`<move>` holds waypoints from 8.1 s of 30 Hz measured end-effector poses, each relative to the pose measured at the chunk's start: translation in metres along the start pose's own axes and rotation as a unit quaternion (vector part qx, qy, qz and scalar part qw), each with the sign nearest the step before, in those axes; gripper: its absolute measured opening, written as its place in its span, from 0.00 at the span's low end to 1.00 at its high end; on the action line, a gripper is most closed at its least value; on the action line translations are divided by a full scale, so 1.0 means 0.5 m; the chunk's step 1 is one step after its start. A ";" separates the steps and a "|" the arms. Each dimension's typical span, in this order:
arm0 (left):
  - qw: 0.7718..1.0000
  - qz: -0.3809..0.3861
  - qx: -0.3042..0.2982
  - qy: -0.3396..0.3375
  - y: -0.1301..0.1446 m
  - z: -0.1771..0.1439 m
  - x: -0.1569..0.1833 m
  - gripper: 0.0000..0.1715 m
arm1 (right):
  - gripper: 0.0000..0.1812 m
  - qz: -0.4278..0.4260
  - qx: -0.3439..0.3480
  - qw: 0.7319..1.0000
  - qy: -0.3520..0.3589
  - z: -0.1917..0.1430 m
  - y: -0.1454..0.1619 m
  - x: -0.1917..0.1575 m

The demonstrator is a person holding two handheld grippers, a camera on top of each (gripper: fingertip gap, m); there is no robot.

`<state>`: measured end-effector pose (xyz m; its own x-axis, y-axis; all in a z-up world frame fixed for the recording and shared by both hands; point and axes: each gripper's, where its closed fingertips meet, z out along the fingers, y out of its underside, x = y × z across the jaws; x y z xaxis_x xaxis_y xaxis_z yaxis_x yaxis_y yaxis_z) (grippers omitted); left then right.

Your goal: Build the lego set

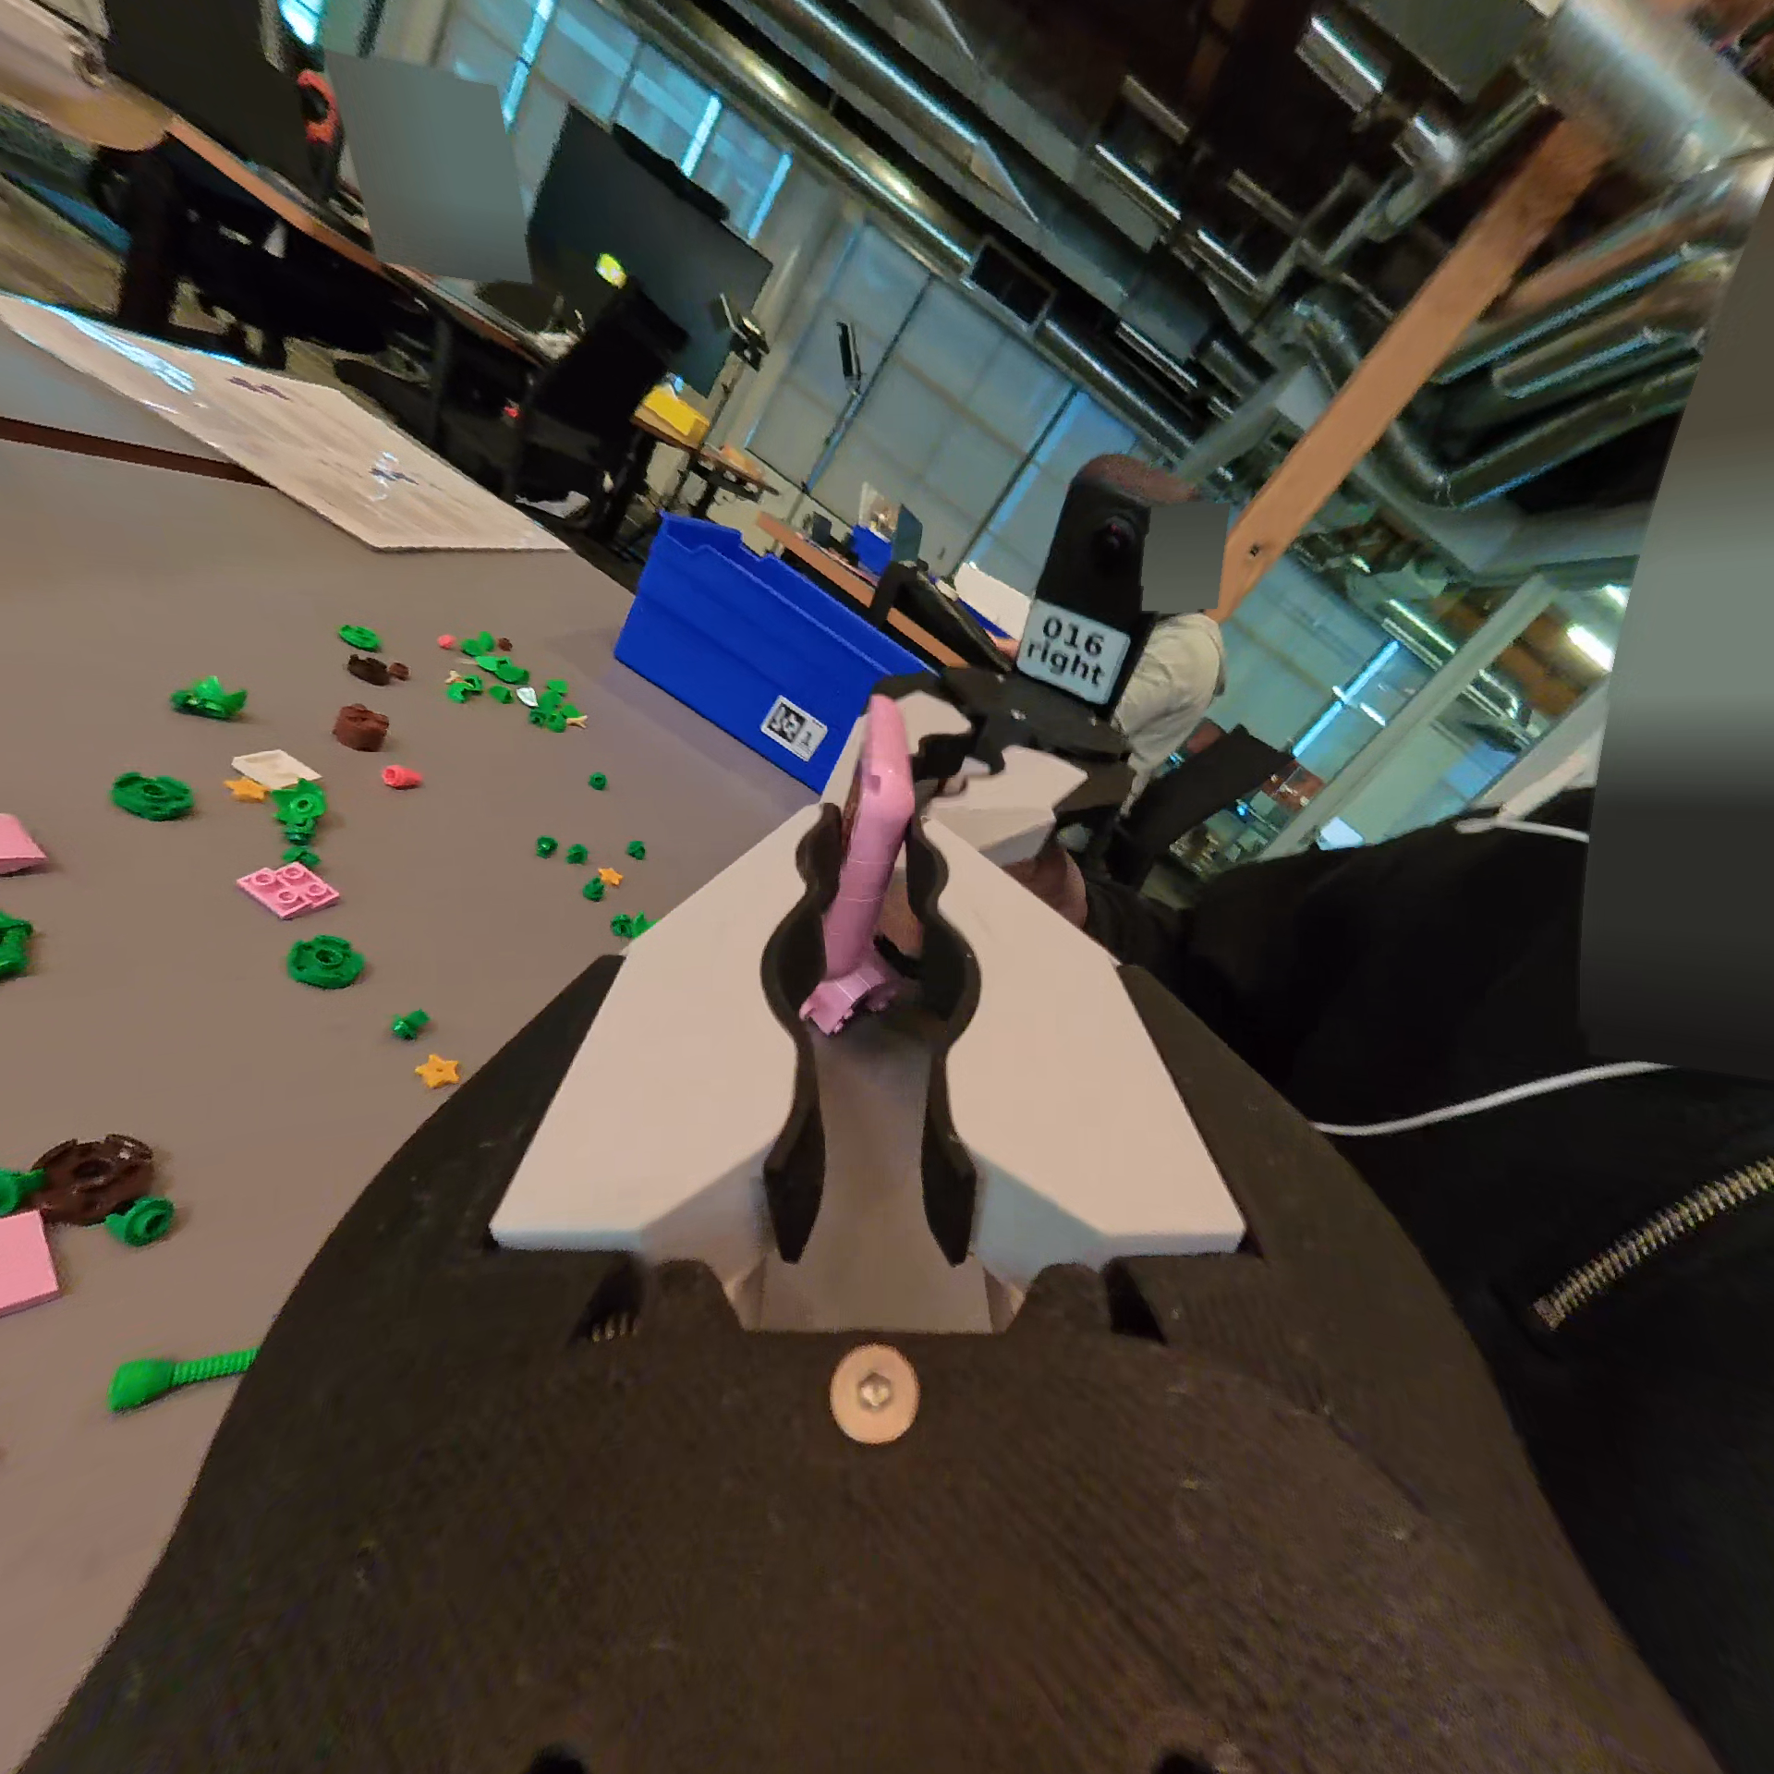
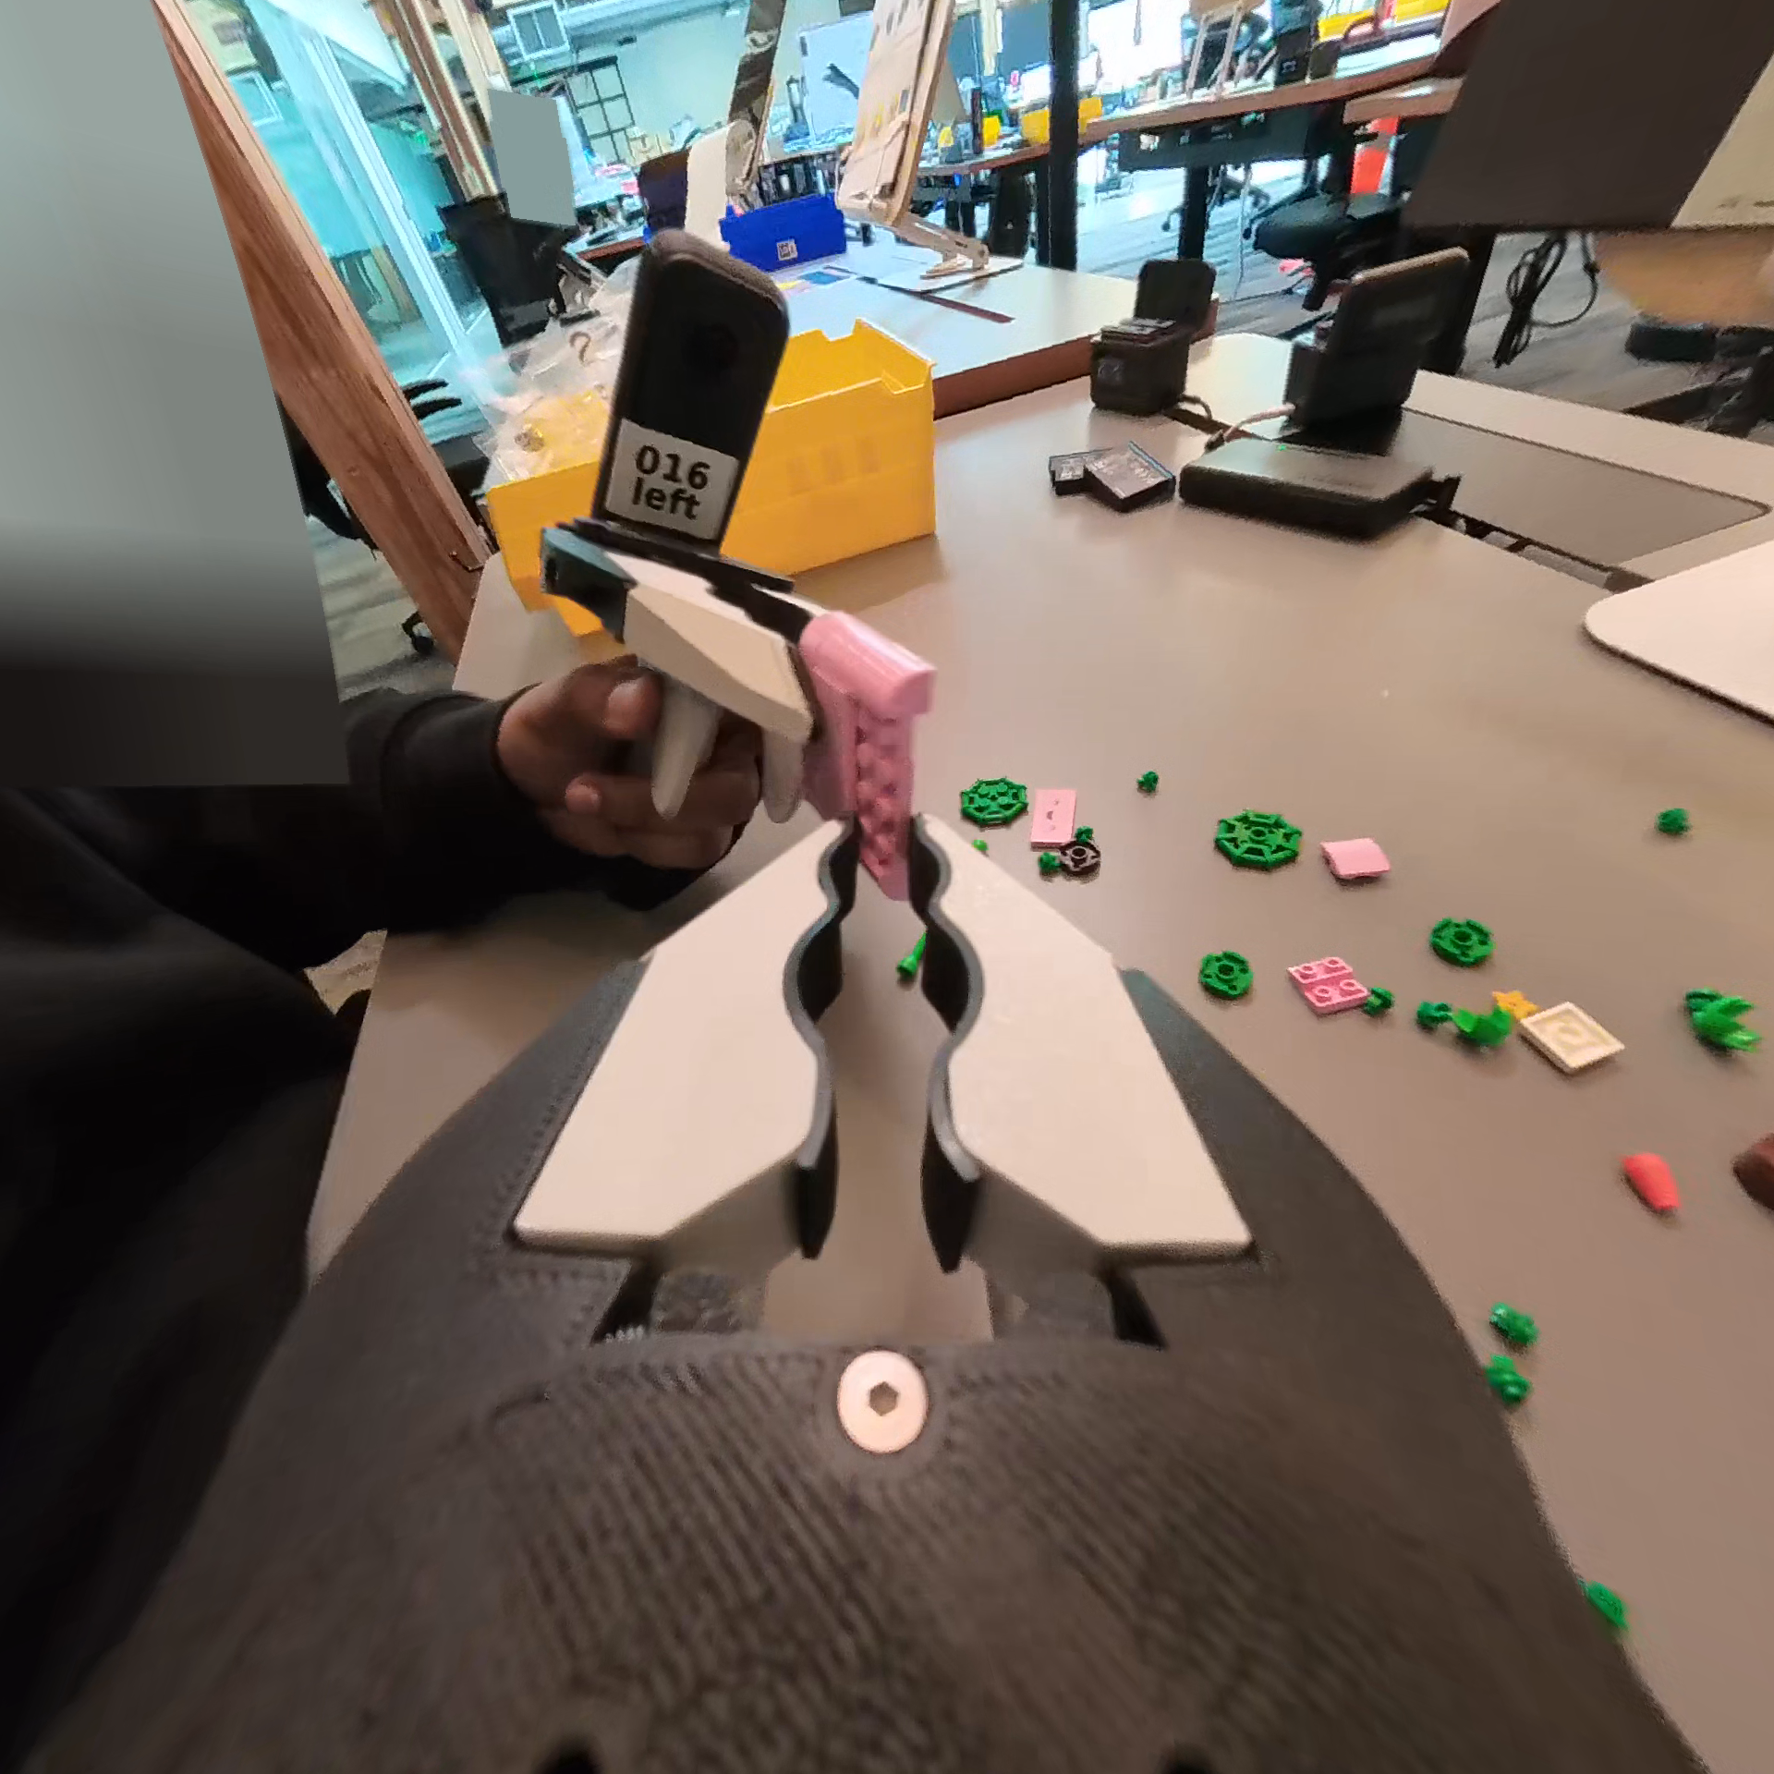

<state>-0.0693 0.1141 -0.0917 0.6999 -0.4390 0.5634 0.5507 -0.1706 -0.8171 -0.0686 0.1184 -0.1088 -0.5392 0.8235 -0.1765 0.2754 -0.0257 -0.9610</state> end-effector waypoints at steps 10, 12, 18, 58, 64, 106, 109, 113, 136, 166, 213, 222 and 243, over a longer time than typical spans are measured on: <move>0.997 0.032 -0.066 0.000 0.038 0.005 -0.003 0.22 | 0.03 -0.143 -0.110 0.983 0.039 -0.024 0.029 -0.001; 0.994 0.067 -0.084 -0.011 0.048 0.006 -0.004 0.16 | 0.03 -0.155 -0.120 0.980 0.041 -0.026 0.031 -0.006; 0.992 0.077 -0.100 -0.007 0.059 0.010 0.000 0.04 | 0.05 -0.150 -0.097 0.983 0.044 -0.028 0.023 -0.004; 0.979 0.110 -0.072 -0.158 0.065 0.034 -0.032 0.03 | 0.19 -0.465 -0.060 0.854 0.227 0.002 0.021 0.004; 0.983 0.077 -0.066 -0.153 0.067 0.034 -0.032 0.03 | 0.21 -0.496 -0.068 0.829 0.247 0.007 0.024 0.006; 0.919 0.266 -0.143 -0.253 0.093 0.029 -0.048 0.05 | 0.20 -0.370 -0.073 0.909 0.178 0.008 0.058 -0.002; 0.919 0.273 -0.142 -0.247 0.092 0.031 -0.043 0.05 | 0.19 -0.368 -0.072 0.912 0.169 0.003 0.055 -0.005; 0.920 0.276 -0.141 -0.238 0.091 0.032 -0.038 0.05 | 0.19 -0.366 -0.077 0.913 0.164 -0.001 0.052 -0.008; 0.955 0.202 -0.118 -0.184 0.087 0.036 -0.028 0.03 | 0.05 -0.311 -0.035 0.938 0.148 -0.037 0.011 0.003; 0.931 0.274 -0.151 -0.190 0.097 0.028 -0.039 0.03 | 0.00 -0.322 -0.079 0.942 0.044 -0.020 0.072 -0.051; 0.968 0.105 0.057 -0.220 -0.093 -0.174 -0.138 0.02 | 0.03 -0.211 0.178 0.868 0.412 -0.325 -0.155 0.229; 0.972 0.116 0.024 -0.201 -0.071 -0.151 -0.128 0.02 | 0.00 -0.235 0.191 0.821 0.484 -0.413 -0.175 0.253; 0.974 0.111 0.026 -0.194 -0.070 -0.157 -0.124 0.02 | 0.00 -0.221 0.166 0.856 0.437 -0.342 -0.139 0.251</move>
<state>-0.1678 0.0783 -0.1076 0.9182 -0.0908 0.3856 0.3815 -0.0593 -0.9225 -0.0194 0.3203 -0.0279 0.3088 0.9003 0.3069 -0.1205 0.3571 -0.9263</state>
